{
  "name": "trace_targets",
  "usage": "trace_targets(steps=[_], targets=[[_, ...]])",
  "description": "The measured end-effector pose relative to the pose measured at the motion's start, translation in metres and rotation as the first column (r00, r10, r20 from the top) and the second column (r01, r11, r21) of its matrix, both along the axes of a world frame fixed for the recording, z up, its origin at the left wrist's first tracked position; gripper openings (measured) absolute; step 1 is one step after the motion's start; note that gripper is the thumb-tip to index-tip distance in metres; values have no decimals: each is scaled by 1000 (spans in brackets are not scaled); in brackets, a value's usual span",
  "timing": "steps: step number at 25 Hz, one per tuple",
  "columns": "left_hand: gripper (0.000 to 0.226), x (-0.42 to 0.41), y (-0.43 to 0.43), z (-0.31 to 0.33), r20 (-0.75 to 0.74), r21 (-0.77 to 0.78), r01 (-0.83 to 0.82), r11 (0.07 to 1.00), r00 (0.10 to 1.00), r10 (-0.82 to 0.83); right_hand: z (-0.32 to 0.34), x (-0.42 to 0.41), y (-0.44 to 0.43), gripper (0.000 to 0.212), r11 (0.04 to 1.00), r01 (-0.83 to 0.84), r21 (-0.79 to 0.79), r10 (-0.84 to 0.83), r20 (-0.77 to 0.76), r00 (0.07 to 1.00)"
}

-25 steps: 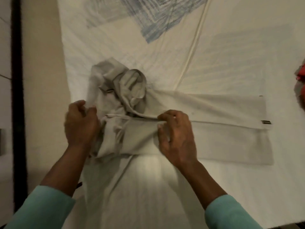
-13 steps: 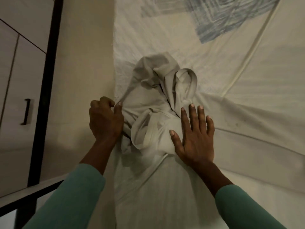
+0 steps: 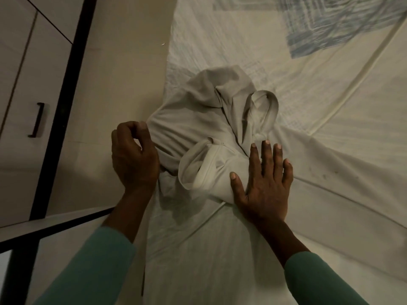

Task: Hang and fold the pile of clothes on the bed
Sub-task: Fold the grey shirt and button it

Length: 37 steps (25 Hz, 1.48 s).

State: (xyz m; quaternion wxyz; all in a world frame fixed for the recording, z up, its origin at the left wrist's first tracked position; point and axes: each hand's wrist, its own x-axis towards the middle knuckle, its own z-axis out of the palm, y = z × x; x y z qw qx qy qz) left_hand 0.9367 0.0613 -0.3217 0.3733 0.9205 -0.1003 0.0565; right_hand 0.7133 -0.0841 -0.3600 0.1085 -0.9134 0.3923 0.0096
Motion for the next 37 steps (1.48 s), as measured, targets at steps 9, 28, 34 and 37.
trace_targets(steps=[9,28,34,37], targets=[[63,-52,75,3,-135,152,403,903,913,-385,68,44,5,91,879,-476,0,456,287,842],[22,48,33,17,-638,-335,-10,942,739,-219,59,101,-47,51,580,-118,806,-467,447,763],[26,18,51,19,-581,-95,376,922,731,-358,66,105,-45,56,659,-229,717,-302,531,792],[11,30,67,18,-664,-251,139,958,695,-275,67,108,-50,59,788,-251,562,-118,538,835]])
